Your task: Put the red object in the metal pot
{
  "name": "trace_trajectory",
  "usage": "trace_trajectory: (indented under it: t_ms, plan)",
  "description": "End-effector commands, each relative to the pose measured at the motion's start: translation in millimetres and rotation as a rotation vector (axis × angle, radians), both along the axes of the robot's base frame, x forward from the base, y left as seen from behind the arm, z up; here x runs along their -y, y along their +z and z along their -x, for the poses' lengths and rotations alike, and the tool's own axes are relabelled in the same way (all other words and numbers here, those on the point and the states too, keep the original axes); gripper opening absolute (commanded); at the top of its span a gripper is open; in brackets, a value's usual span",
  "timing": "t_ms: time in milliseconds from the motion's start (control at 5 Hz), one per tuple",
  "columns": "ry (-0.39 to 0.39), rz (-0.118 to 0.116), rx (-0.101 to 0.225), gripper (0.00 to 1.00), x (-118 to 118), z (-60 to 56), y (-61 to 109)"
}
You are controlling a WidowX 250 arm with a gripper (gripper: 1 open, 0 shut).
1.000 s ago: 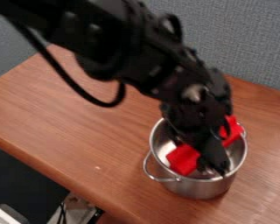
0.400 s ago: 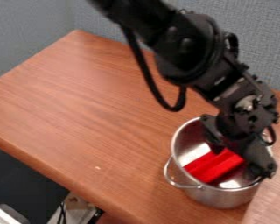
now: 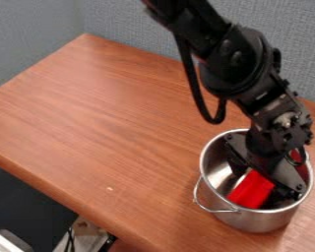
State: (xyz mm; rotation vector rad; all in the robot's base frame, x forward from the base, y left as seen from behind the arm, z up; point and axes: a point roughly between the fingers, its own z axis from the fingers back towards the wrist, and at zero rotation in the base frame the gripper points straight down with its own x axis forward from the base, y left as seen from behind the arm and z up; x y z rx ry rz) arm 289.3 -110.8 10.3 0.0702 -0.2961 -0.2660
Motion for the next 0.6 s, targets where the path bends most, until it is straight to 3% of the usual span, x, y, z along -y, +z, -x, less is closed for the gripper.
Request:
trace_trajectory:
  t_ms: [0, 400]
  plan:
    - [0.177, -0.054, -0.084, 0.00, -17.5, 11.4, -10.2]
    - [0.462, -0.064, -0.146, 0.00, -12.6, 25.1, -6.6]
